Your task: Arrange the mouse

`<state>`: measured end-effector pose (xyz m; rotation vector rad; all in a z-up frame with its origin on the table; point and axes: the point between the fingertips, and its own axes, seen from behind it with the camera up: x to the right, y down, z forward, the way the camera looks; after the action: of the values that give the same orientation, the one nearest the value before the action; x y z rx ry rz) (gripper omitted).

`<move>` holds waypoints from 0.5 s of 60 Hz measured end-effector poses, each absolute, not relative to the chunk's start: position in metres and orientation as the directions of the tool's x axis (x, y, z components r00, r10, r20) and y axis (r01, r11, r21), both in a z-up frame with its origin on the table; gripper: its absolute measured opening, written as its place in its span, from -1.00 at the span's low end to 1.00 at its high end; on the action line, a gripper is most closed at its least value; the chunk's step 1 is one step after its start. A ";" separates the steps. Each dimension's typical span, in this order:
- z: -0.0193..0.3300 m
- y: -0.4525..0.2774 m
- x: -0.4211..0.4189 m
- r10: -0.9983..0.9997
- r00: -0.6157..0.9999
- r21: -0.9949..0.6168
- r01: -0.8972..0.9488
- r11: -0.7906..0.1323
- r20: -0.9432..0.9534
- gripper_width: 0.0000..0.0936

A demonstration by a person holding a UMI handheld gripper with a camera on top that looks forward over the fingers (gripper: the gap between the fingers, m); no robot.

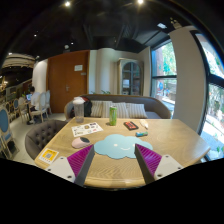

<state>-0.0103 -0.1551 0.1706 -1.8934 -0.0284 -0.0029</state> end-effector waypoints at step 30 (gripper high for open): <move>0.115 -0.105 -0.080 0.155 0.988 -0.931 0.064 -0.358 0.008 0.81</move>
<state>-0.0798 -0.1048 0.1146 -1.9379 -0.1566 0.0951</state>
